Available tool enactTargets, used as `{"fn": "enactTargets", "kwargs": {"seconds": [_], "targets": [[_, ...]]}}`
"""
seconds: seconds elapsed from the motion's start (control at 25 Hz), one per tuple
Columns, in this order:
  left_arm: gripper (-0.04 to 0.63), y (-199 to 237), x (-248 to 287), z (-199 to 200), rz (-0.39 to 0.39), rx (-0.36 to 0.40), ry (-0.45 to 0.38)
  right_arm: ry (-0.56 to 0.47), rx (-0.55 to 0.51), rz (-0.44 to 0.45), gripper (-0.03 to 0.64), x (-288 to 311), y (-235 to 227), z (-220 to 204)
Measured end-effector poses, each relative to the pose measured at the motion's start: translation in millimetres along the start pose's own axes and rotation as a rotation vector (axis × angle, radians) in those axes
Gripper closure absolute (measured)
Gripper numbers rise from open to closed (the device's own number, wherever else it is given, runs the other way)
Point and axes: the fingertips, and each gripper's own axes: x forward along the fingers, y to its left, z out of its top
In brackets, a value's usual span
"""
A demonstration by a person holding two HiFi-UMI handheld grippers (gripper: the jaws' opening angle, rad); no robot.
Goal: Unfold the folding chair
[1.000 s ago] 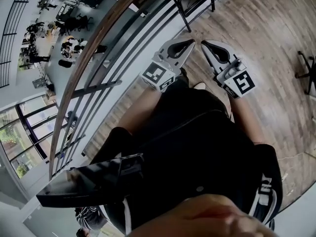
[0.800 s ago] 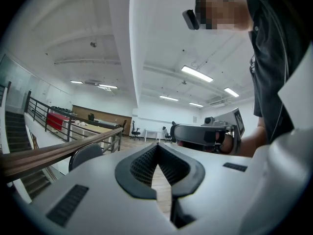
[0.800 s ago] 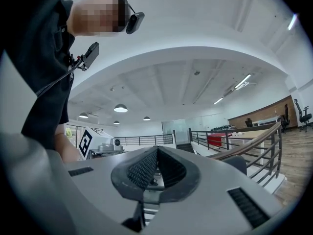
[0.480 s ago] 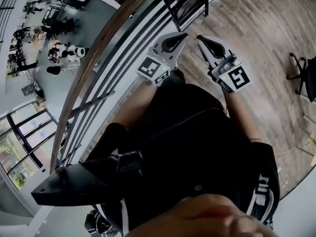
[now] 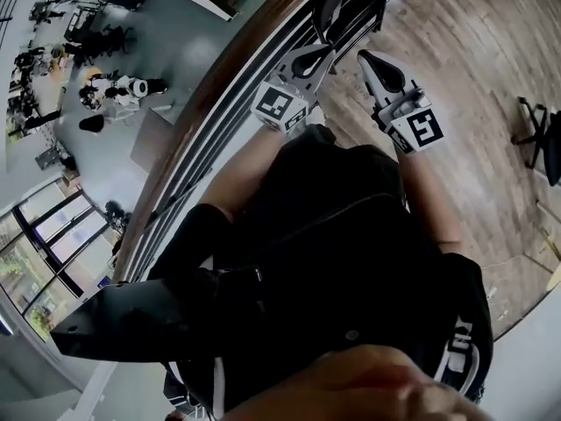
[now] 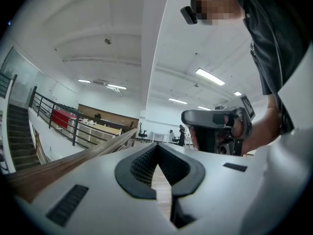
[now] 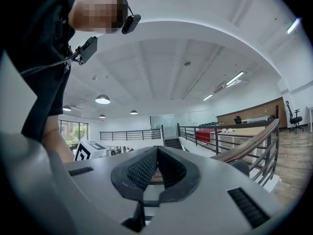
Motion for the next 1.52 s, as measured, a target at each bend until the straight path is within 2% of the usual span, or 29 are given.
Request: {"fn": "enactTargets", "kwargs": {"seconds": [0.24, 0.52, 0.64, 0.76, 1.0, 1.2, 1.52], "targets": [[0.592, 68, 30, -54, 0.096, -0.073, 0.064, 0.073, 0.015, 0.005, 0.609, 47, -36, -37], [0.587, 105, 50, -108, 0.185, -0.109, 0.124, 0.109, 0.069, 0.045, 0.609, 65, -57, -68], [0.547, 120, 54, -122, 0.222, -0.117, 0.146, 0.124, 0.097, 0.044, 0.609, 67, -65, -78], [0.538, 131, 57, -137, 0.252, -0.111, 0.165, 0.140, 0.116, 0.042, 0.609, 66, -73, -89], [0.468, 153, 66, -152, 0.310, -0.082, 0.161, 0.160, 0.156, 0.032, 0.609, 62, -84, -108], [0.388, 165, 77, -163, 0.320, -0.056, 0.182, 0.173, 0.180, 0.026, 0.609, 59, -89, -122], [0.383, 177, 104, -167, 0.285, -0.054, 0.196, 0.186, 0.205, 0.010, 0.609, 55, -93, -130]]}}
